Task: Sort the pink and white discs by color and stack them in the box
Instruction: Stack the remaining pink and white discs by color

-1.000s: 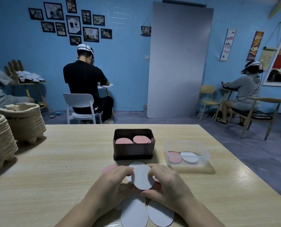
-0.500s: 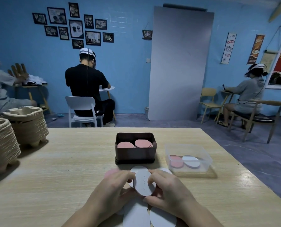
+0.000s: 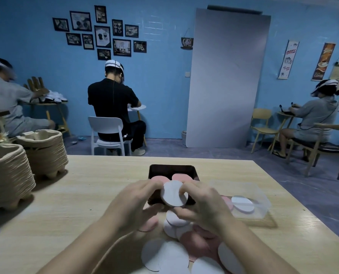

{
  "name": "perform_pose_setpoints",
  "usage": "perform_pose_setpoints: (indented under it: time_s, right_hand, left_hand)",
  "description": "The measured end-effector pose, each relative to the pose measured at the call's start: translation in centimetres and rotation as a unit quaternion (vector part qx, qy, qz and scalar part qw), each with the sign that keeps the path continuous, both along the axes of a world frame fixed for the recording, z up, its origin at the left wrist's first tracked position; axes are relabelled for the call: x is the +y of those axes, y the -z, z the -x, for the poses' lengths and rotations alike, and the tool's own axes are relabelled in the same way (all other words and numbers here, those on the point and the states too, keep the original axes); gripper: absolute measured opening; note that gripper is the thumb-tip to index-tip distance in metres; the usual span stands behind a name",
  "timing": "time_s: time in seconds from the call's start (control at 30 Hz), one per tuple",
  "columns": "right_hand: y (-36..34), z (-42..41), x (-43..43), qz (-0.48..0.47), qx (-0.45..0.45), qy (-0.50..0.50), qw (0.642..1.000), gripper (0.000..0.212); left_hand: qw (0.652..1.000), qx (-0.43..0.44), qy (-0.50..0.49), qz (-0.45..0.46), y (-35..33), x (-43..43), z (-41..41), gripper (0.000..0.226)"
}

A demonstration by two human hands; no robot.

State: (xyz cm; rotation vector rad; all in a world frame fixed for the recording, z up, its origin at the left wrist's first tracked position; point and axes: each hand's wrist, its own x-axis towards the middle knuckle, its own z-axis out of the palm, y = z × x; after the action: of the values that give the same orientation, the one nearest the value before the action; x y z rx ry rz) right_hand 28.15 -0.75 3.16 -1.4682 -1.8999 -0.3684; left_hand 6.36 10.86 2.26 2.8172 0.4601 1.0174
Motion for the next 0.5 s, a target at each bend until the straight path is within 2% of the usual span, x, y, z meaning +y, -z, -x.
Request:
perform_pose_setpoints:
  time_s: [0.1, 0.2, 0.5]
  right_hand:
    - [-1.3, -0.5, 2.5, -0.004, 0.021, 0.03, 0.999, 0.038]
    - [-2.2, -1.3, 4.7, 0.01, 0.041, 0.071, 0.997, 0.038]
    - [-2.7, -2.2, 11.0, 0.18, 0.064, 0.091, 0.977, 0.044]
  left_hand:
    - [0.998, 0.019, -0.043, -0.034, -0.4, 2.5, 0.4, 0.045]
    - [0.997, 0.04, -0.065, -0.023, 0.5, 4.0, 1.0, 0.047]
    - [0.998, 0.039, -0.054, 0.014, 2.5, 4.3, 1.5, 0.053]
